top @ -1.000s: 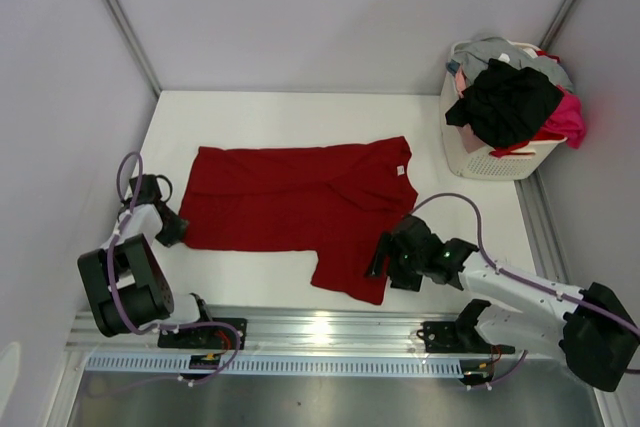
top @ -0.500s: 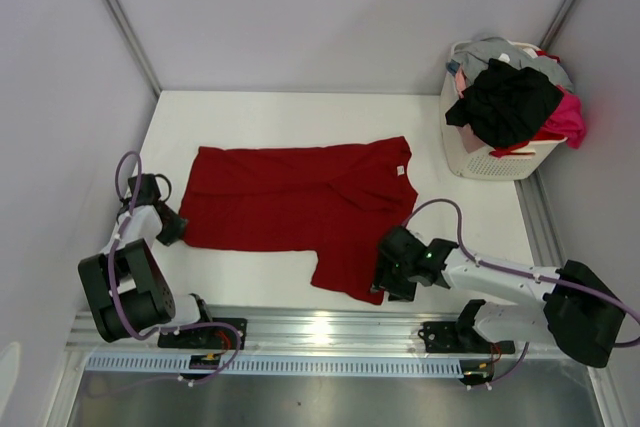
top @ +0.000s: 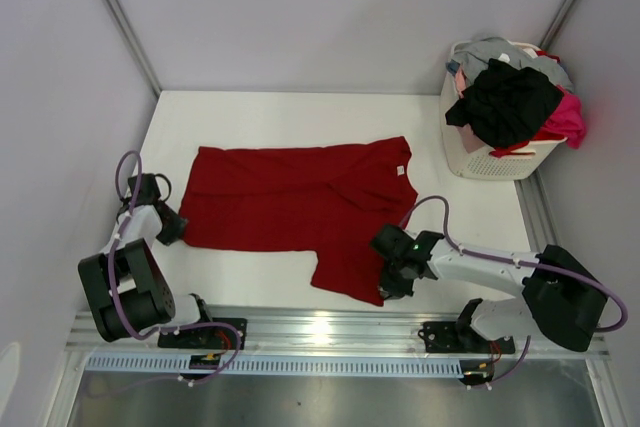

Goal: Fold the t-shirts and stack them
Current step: Grap the side of the flattened tshirt closest away from the robot with both arms, then fold the other side of the tshirt into a rectangle

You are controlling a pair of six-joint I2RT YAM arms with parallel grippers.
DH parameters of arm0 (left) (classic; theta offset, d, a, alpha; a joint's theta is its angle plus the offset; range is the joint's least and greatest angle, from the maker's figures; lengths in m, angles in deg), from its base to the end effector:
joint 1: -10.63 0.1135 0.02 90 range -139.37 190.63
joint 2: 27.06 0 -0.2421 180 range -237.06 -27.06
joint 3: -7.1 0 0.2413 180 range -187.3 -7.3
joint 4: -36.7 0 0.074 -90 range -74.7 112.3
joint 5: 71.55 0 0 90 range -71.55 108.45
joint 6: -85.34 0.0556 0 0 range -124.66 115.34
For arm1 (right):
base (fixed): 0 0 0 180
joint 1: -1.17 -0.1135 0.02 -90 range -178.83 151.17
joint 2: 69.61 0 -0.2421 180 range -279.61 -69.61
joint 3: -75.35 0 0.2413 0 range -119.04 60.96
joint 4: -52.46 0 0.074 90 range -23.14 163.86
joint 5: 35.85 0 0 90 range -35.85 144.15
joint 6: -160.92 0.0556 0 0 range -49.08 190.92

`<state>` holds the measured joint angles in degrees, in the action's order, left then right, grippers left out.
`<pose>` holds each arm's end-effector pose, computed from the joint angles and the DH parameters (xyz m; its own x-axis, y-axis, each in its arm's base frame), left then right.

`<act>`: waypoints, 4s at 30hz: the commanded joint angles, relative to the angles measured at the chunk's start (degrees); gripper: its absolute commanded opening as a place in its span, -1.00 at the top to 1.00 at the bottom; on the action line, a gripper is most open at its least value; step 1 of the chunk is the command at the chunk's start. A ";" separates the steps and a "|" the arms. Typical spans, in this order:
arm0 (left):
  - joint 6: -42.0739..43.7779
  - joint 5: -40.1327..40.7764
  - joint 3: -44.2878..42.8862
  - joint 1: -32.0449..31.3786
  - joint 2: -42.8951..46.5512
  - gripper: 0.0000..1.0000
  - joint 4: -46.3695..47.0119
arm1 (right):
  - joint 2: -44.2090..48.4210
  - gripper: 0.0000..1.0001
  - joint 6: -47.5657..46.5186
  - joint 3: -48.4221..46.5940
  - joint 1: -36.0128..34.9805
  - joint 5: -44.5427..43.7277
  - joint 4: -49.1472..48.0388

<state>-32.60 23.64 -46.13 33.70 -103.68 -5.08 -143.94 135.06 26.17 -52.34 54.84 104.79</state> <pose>0.2186 0.0986 0.1358 -0.5384 -0.7365 -0.4094 -0.7669 0.6297 -0.1242 0.1191 0.1621 0.1175 -0.9780 0.1909 -0.0840 0.1711 0.9647 0.2002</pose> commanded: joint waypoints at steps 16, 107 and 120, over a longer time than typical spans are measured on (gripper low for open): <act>8.16 -0.71 -9.41 0.66 4.38 0.99 -3.64 | 17.36 1.00 -10.78 -15.75 8.41 -11.86 13.75; 7.55 -7.12 -62.85 -5.84 -40.90 -0.31 -7.51 | -50.48 0.03 -54.03 -80.77 35.06 1.51 -3.14; 16.51 -12.48 -49.87 -8.39 -18.76 -0.98 -8.23 | -33.62 -0.91 -51.93 -65.11 23.47 0.76 -1.62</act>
<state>-19.97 13.68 -101.54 26.81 -130.26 -14.28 -182.01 81.45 -46.15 -23.38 58.90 103.85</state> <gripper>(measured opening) 0.993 0.967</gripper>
